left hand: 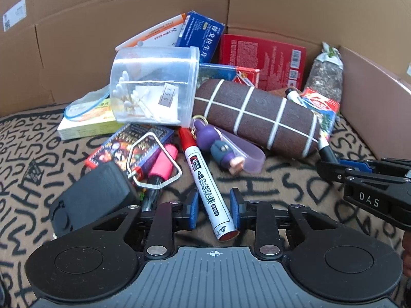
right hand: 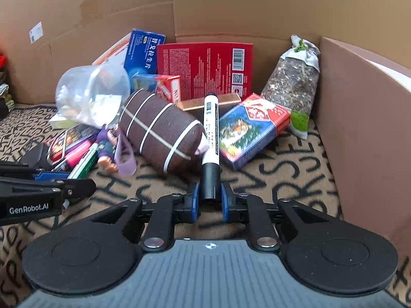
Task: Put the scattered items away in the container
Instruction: 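Grasp the red-capped marker with the left gripper while the right grasps the black-capped marker, then lift both markers off the rug with both grippers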
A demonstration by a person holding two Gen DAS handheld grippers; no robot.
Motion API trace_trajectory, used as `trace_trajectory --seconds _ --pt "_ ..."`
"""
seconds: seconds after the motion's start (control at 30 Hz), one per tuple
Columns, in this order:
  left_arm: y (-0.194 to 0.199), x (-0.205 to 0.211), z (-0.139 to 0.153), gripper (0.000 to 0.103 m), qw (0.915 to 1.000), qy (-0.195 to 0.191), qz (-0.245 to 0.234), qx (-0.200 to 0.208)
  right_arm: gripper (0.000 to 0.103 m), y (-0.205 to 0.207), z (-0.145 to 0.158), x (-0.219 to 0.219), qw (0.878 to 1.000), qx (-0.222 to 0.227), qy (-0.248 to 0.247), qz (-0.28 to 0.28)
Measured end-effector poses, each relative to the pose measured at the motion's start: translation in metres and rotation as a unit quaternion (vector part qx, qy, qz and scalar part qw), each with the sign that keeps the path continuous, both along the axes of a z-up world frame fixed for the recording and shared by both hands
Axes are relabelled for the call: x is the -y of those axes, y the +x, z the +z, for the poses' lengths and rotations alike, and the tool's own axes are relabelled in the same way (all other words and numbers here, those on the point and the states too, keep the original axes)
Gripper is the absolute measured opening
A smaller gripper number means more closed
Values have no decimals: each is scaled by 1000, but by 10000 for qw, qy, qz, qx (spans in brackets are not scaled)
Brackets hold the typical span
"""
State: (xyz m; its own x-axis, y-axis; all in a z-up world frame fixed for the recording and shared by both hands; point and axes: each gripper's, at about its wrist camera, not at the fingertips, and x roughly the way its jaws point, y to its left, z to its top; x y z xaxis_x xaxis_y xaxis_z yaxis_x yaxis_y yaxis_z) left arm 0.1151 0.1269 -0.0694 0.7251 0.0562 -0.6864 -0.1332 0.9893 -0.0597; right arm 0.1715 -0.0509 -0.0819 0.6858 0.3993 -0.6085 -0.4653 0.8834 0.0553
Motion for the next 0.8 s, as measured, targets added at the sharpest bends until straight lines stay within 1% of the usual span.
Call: trace_trajectory --seconds 0.07,0.17,0.27,0.3,0.33,0.37,0.43,0.53,0.6,0.63,0.67,0.77,0.8 --pt "-10 3 1 23 10000 -13 -48 -15 20 -10 1 7 10000 -34 12 7" --pt "-26 12 3 23 9999 20 -144 -34 20 -30 3 15 9999 7 -110 30" --pt "-43 21 3 20 9993 -182 -333 -66 20 -52 4 24 9999 28 -137 45" --pt "-48 25 3 17 9988 -261 -409 -90 20 -59 4 26 9999 25 -130 50" --pt "-54 29 4 16 9987 -199 -462 -78 20 -66 5 29 9999 23 -125 56" --pt "-61 34 4 11 9986 -138 -515 -67 20 -74 6 32 9999 28 -142 65" --pt "-74 43 5 11 9981 -14 -622 -44 20 -91 7 35 9997 34 -195 110" --pt "-91 47 8 13 9971 -74 -752 -80 21 -115 8 36 9994 47 -274 187" --pt "-97 48 9 44 9971 -104 -739 -128 22 -123 10 35 9993 92 -317 167" --pt "-99 48 9 51 9974 -107 -700 -158 23 -125 10 35 9993 121 -335 135" --pt "-99 48 10 59 9976 -96 -675 -138 28 -127 11 35 9992 149 -351 103" --pt "-97 47 12 59 9979 -87 -637 -92 30 -123 14 35 9994 214 -288 26" --pt "-95 47 13 59 9978 -101 -649 -87 34 -121 15 35 9994 236 -267 1"
